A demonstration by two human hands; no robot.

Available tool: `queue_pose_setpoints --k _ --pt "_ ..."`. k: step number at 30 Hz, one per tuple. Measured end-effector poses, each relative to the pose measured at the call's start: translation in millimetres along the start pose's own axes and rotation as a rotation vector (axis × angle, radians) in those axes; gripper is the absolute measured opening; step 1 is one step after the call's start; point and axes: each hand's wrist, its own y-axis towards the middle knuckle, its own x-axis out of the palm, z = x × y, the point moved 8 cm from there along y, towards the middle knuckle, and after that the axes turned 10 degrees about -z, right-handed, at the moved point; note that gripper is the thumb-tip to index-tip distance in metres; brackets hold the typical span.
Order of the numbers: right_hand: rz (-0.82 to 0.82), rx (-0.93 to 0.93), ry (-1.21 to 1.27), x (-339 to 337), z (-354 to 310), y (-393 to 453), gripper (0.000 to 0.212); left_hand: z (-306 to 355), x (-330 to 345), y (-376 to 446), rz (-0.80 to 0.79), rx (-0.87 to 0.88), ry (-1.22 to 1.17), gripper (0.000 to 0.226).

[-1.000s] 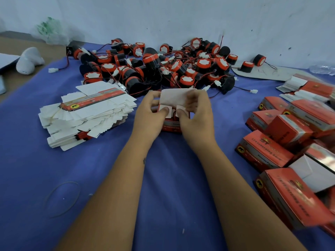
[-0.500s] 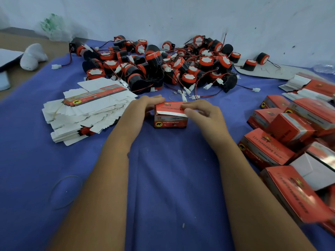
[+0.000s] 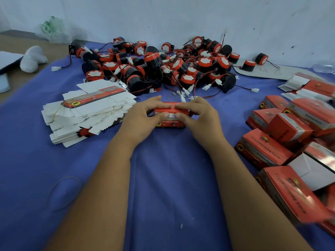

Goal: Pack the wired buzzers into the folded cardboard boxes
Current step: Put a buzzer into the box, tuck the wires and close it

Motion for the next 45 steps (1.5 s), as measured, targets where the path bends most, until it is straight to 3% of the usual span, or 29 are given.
queue_pose_setpoints --k 5,13,23,29,35,42,45 --pt "0.070 -0.024 -0.015 -1 -5 0 0.022 5 -1 -2 0.068 0.026 -0.044 0.034" --pt "0.154 -0.041 -0.023 -4 -7 -2 0.011 4 0 -1 0.041 0.035 -0.170 0.031" --pt "0.140 -0.169 -0.349 -3 -23 -6 0.020 7 -2 -3 0.044 0.058 0.139 0.046" --pt "0.149 -0.135 -0.516 2 -24 -5 0.016 2 1 -1 0.059 0.041 0.252 0.037" --pt "0.158 -0.121 -0.515 5 -27 -5 0.012 8 4 1 0.132 0.035 0.338 0.030" --pt "0.171 -0.143 -0.530 8 -35 -8 0.017 9 7 -2 0.087 -0.001 0.167 0.032" --pt "0.238 -0.252 -0.654 8 -51 -11 0.004 8 19 0 0.014 -0.040 -0.276 0.041"
